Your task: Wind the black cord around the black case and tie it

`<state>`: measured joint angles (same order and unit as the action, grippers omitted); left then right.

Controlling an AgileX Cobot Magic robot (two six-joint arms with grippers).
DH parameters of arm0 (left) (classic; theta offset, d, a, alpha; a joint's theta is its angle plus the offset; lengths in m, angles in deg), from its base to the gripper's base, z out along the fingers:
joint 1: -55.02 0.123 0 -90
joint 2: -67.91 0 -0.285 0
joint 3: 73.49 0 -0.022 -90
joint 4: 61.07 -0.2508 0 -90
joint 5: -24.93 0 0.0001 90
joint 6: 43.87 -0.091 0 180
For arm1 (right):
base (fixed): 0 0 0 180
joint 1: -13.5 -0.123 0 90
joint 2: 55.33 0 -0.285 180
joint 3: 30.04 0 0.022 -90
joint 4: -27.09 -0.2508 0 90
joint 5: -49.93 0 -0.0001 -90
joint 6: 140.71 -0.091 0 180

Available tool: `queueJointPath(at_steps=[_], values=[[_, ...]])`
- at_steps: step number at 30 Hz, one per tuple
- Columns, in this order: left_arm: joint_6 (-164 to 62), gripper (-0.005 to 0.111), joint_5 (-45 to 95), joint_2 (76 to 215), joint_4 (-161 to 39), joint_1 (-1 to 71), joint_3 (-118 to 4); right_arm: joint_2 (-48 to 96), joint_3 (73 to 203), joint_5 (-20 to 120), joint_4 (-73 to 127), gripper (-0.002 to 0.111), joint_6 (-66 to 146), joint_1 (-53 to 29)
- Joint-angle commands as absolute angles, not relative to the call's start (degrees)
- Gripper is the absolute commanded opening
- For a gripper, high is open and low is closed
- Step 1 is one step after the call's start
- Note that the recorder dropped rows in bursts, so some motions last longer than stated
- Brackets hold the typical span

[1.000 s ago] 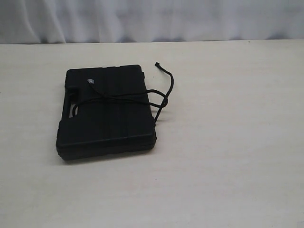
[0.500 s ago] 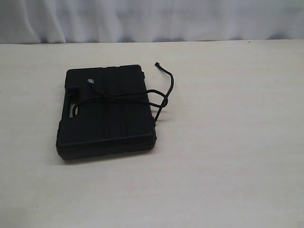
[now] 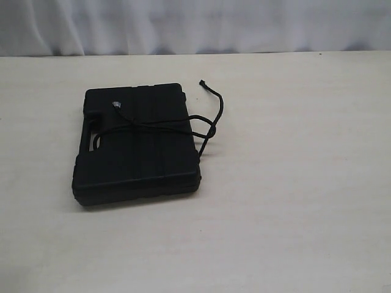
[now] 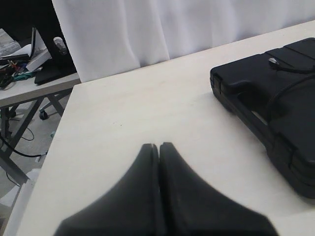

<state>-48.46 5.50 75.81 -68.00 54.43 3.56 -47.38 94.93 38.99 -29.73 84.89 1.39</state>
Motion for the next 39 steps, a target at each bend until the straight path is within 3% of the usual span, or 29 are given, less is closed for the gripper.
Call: queueJointPath(at_steps=[1,17,27,34,39], values=[[-47.91,0.0,5.98,75.69,-68.06,54.71,3.73,-47.54,94.75,39.29,-29.62,0.004,84.61,1.37],[-47.91,0.0,5.98,75.69,-68.06,54.71,3.73,-47.54,93.06,44.87,-28.25,0.004,89.62,-1.05],[-48.06,0.0,5.98,75.69,-68.06,54.71,3.73,-47.54,78.18,48.74,16.53,0.004,67.77,5.71],[-48.06,0.0,5.98,75.69,-68.06,54.71,3.73,-47.54,72.74,48.34,21.6,0.004,56.54,11.51],[-48.06,0.0,5.98,75.69,-68.06,54.71,3.73,-47.54,72.74,39.89,21.87,0.004,55.95,11.99]])
